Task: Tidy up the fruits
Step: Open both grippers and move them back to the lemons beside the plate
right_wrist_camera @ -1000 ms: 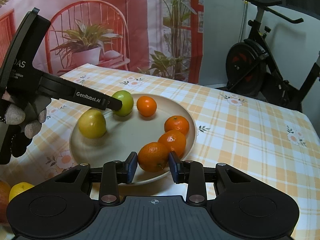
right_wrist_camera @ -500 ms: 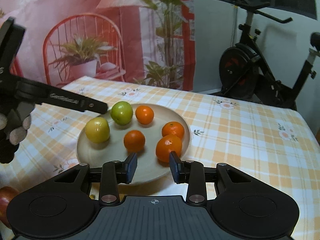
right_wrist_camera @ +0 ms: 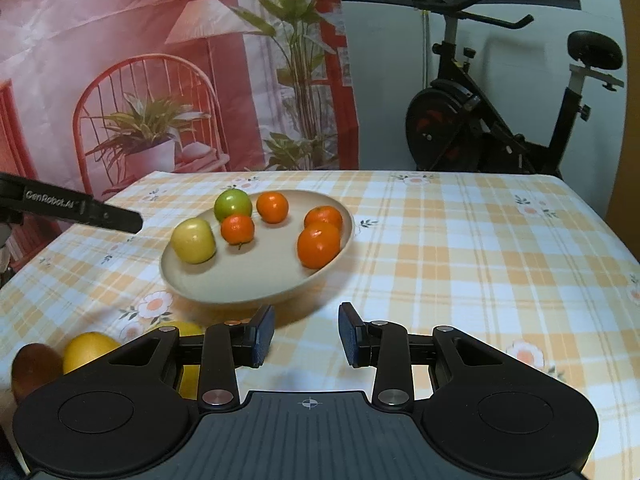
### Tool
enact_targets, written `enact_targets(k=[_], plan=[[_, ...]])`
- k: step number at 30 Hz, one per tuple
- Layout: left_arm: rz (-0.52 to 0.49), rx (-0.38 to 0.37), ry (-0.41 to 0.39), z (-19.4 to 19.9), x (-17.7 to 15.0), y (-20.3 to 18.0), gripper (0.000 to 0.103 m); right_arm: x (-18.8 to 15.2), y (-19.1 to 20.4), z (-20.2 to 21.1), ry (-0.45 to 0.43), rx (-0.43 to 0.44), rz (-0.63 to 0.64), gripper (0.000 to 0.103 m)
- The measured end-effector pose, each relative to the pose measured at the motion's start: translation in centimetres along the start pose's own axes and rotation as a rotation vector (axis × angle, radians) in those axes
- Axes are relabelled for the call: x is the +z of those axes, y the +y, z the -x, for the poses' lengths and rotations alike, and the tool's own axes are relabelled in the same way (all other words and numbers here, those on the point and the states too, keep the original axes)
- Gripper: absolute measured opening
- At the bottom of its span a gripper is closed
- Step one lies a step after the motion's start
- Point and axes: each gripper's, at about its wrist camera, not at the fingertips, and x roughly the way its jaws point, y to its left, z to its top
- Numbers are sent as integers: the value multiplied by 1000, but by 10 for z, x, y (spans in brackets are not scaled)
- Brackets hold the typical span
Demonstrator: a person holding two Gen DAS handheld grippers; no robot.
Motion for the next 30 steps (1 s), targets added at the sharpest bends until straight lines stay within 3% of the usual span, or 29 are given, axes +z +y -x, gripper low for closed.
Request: enact_targets(k=[10,30], plan=[[27,-12,-12,32,-26,-4,47,-5,14,17,-12,38,-9,33],[48,-10,26,34,-47,-4,47,-14,38,26,28,106,13,33]])
